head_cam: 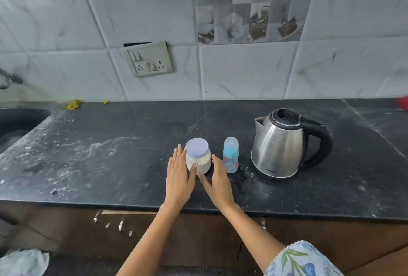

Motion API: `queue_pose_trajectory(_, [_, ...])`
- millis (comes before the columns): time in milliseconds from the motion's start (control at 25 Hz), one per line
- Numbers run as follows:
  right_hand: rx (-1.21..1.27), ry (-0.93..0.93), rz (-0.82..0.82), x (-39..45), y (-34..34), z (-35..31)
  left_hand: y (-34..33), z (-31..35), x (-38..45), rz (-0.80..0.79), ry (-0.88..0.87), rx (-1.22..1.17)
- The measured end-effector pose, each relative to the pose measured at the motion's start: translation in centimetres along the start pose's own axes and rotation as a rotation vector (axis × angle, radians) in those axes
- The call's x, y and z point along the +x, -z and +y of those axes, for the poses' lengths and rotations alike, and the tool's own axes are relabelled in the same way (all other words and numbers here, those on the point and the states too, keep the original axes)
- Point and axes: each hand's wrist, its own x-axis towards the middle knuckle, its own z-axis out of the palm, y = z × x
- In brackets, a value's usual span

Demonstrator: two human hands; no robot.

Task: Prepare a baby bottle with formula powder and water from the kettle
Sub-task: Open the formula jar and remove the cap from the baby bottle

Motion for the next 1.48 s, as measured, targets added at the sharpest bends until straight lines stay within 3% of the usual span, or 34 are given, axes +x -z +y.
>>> queue_pose_trajectory(240, [0.094,-0.213,0.012,3.3,-3.6,0.7,-0.1,-2.1,4.4,-0.107,-0.063,-0.021])
queue_pose_trajectory(440, [0.148,-0.239,0.011,5.2,-4.3,0.9,0.2,-2.6,6.8,-0.102,-0.096,0.078])
queue_pose_trajectory(680, [0.161,-0.265,0.023,5.7,-3.4,1.3,0.7,-1.8,10.9,-0.496,-0.287,0.007])
queue_pose_trajectory(800, [0.150,-0.248,0.034,5.6,-3.4,0.9,-0.1,-1.5,10.8,-0.395,-0.464,0.333])
queue_pose_trajectory(920, [0.117,-0.223,0.048,5.7,-3.6,0.7,-1.4,-2.1,10.3,-0.275,-0.595,0.505])
queue_pose_trajectory(1040, [0.113,-0.213,0.082,5.6,-3.4,0.3,-1.6,-1.9,9.9,-0.156,-0.674,0.592])
queue_pose_trajectory(1200, [0.151,-0.229,0.091,5.5,-3.3,0.0,-1.8,-2.2,10.8,-0.158,-0.769,0.609])
queue_pose_trajectory(1360, [0.158,-0.255,0.092,5.4,-3.5,0.2,-2.7,-1.1,11.1,-0.142,-0.693,0.651])
queue_pose_trajectory(1480, [0.149,-0.279,0.133,5.2,-3.9,-0.3,-2.5,1.6,10.2,-0.280,-0.374,0.654])
